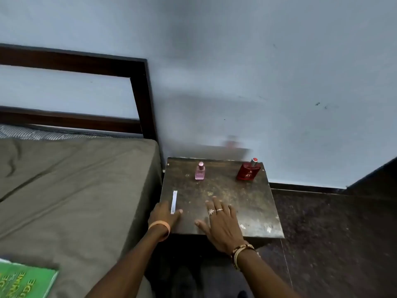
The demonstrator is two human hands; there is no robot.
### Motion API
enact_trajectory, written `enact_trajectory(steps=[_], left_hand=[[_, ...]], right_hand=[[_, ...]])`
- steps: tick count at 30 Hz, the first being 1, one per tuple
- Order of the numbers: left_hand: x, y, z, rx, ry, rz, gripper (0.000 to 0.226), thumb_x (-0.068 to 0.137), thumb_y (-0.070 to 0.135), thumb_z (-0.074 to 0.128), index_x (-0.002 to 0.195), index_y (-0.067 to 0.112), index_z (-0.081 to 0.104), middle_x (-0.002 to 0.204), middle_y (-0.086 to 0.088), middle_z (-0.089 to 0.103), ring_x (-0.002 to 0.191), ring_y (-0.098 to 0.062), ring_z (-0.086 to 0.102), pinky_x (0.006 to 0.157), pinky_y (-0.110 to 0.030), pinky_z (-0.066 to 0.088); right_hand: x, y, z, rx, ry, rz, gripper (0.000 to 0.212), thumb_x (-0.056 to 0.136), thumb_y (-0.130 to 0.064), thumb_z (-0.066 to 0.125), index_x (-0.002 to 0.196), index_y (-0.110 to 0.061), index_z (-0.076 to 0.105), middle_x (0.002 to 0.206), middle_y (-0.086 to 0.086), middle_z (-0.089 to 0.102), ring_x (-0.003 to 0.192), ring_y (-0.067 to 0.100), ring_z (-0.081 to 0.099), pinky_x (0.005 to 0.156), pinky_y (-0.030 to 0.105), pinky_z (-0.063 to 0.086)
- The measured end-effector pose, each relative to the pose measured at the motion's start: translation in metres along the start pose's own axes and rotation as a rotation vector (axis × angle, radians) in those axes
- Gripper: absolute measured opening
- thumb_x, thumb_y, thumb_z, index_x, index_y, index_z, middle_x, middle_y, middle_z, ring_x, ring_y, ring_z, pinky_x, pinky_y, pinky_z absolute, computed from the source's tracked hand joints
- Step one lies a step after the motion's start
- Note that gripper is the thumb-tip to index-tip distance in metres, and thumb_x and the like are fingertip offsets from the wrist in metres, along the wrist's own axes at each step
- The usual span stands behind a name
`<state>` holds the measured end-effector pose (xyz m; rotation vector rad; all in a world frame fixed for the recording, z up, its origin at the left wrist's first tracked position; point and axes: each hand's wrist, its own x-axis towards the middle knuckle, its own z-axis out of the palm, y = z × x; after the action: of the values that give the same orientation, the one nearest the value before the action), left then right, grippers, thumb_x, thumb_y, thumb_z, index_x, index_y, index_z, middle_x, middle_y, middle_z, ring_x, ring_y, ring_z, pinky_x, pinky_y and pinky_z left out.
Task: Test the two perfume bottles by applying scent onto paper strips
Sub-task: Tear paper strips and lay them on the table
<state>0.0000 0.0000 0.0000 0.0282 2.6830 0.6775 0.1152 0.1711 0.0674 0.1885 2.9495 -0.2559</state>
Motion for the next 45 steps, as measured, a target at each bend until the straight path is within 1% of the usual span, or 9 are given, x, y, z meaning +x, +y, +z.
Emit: enact_trajectory(steps=[10,15,18,22,24,29,32,34,45], left_hand=[[0.017,-0.004,0.012,-0.058,0.004,-0.094,0.018,0.078,0.034,0.064,0.084,0.018,0.07,0.093,-0.008,0.071,0.092,-0.03,0.065,0.077,-0.031,0.051],[-0.011,0.001,0.014,-0.162,0.096,0.025,0.015,0.079,0.033,0.063,0.074,0.019,0.066,0.074,0.001,0.07,0.076,-0.021,0.066,0.067,-0.029,0.05],[-0.042,0.014,0.017,-0.19,0.129,0.252,0.014,0.079,0.024,0.066,0.066,0.022,0.06,0.064,0.008,0.059,0.06,-0.01,0.056,0.057,-0.024,0.041],[-0.07,0.03,0.014,-0.273,0.121,0.437,0.011,0.079,0.018,0.071,0.07,0.022,0.064,0.063,0.015,0.054,0.056,-0.002,0.052,0.055,-0.021,0.044],[-0.085,0.039,0.003,-0.358,0.074,0.47,0.011,0.073,0.017,0.076,0.074,0.022,0.067,0.065,0.014,0.06,0.06,-0.005,0.058,0.057,-0.018,0.048],[-0.11,0.07,-0.045,-0.813,0.01,0.283,0.022,0.079,0.014,0.073,0.1,0.016,0.066,0.087,0.001,0.069,0.079,-0.008,0.064,0.07,-0.016,0.052],[-0.12,0.091,-0.061,-0.857,-0.185,0.22,0.011,0.086,0.033,0.065,0.094,0.027,0.069,0.088,0.002,0.071,0.081,-0.011,0.065,0.07,-0.026,0.054],[-0.129,0.104,-0.066,-0.894,-0.244,0.189,0.007,0.088,0.028,0.065,0.085,0.024,0.07,0.079,0.004,0.07,0.072,-0.009,0.062,0.066,-0.024,0.051],[-0.153,0.129,-0.088,-1.112,-0.203,0.131,0.007,0.078,0.009,0.074,0.083,0.014,0.073,0.079,-0.005,0.072,0.067,-0.012,0.064,0.057,-0.019,0.053]], right_hand=[[0.031,-0.005,0.024,0.228,-0.07,0.085,0.086,0.086,-0.076,0.014,0.146,-0.019,0.036,0.154,0.003,0.034,0.137,0.022,0.037,0.112,0.04,0.028],[0.034,-0.023,0.017,0.915,-0.051,0.411,0.052,0.092,-0.06,0.049,0.115,-0.017,0.064,0.112,0.0,0.067,0.101,0.012,0.063,0.086,0.026,0.05],[0.043,-0.026,0.018,1.263,-0.115,0.557,0.065,0.072,-0.076,0.061,0.09,-0.014,0.07,0.087,0.0,0.073,0.08,0.015,0.07,0.075,0.036,0.059],[0.037,-0.023,0.009,1.234,-0.036,0.467,0.022,0.089,-0.029,0.062,0.076,-0.013,0.07,0.079,0.008,0.075,0.077,0.023,0.072,0.079,0.054,0.056],[0.023,-0.021,-0.012,1.278,0.0,0.443,0.025,0.097,-0.018,0.054,0.078,-0.012,0.068,0.083,0.012,0.074,0.073,0.023,0.07,0.08,0.054,0.057],[-0.021,-0.005,-0.062,1.371,-0.163,0.304,0.023,0.104,-0.014,0.039,0.109,-0.011,0.062,0.086,0.008,0.069,0.076,0.019,0.065,0.065,0.03,0.055],[-0.042,-0.004,-0.08,1.318,-0.245,0.254,0.025,0.1,-0.007,0.038,0.102,-0.01,0.062,0.077,0.008,0.064,0.067,0.018,0.059,0.062,0.03,0.048],[-0.052,-0.008,-0.092,1.309,-0.252,0.261,0.023,0.098,-0.006,0.037,0.097,-0.007,0.06,0.071,0.008,0.059,0.061,0.017,0.053,0.06,0.03,0.045],[-0.075,0.001,-0.105,1.22,0.226,0.275,0.017,0.086,-0.019,0.074,0.084,-0.003,0.07,0.078,0.018,0.073,0.061,0.017,0.063,0.053,0.024,0.046]])
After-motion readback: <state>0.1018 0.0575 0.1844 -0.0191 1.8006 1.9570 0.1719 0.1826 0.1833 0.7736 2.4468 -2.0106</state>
